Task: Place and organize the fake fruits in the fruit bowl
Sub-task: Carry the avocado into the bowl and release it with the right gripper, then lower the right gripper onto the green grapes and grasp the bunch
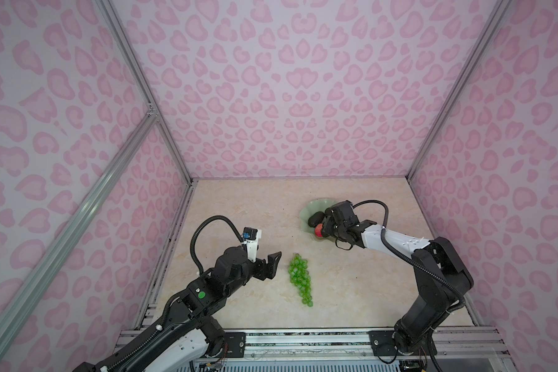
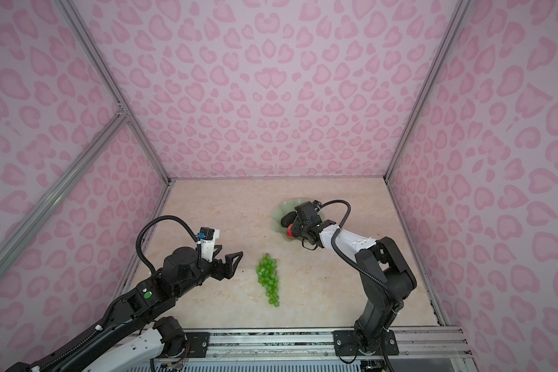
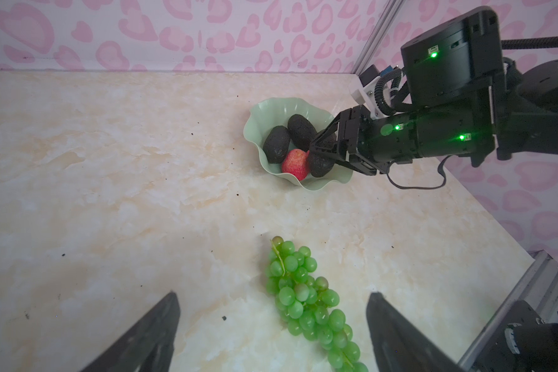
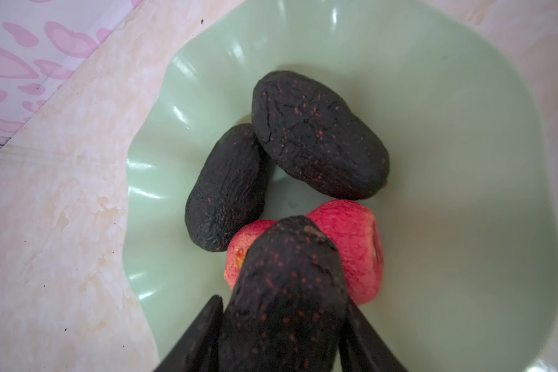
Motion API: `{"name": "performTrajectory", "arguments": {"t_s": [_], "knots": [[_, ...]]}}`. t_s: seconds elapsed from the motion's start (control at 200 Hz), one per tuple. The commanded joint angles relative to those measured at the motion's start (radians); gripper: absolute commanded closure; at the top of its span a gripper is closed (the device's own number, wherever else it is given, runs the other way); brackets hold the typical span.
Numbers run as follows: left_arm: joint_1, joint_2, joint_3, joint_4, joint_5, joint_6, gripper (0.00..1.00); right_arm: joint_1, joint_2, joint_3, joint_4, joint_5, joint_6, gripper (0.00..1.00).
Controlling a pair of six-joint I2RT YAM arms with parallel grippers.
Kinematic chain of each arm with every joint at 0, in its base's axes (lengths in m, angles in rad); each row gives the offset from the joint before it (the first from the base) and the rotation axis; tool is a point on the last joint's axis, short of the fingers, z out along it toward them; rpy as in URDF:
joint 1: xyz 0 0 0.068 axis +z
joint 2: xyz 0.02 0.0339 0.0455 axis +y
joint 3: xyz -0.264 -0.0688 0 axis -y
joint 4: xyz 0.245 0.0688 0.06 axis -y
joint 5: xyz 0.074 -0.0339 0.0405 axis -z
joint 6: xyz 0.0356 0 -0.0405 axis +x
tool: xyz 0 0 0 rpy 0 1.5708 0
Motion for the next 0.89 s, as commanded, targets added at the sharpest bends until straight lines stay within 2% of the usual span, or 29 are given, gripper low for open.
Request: {"name": "performTrajectory", "arguments": {"t_s": [0.0,0.29,0.35,0.495,0.57,0.71,0.89], "knots": [[0.0,-0.012,0.008,0.022,-0.007,0.008,0.08,0.005,-0.043,0.016,-0.001,0.027,0.0,0.42],[0.001,-0.025,0.0,0.021,-0.02,0.015,0.08,0.081,-0.235,-0.031,-0.083,0.091,-0.072,0.33],[0.0,-0.029,0.001,0.018,-0.022,0.016,0.08,0.134,-0.284,-0.07,-0.076,0.106,-0.114,0.31],[0.002,-0.055,-0.005,0.009,-0.037,0.016,0.08,0.315,-0.353,-0.172,-0.029,0.157,-0.195,0.14],[0.003,-0.073,-0.01,0.002,-0.046,0.013,0.08,0.397,-0.34,-0.215,-0.003,0.187,-0.2,0.09],[0.002,-0.112,-0.027,-0.004,-0.052,0.002,0.08,0.495,-0.263,-0.273,0.108,0.157,-0.159,0.08],[0.002,-0.131,-0.031,-0.019,-0.047,-0.007,0.08,0.543,-0.123,-0.261,0.158,0.19,-0.09,0.09]]}}
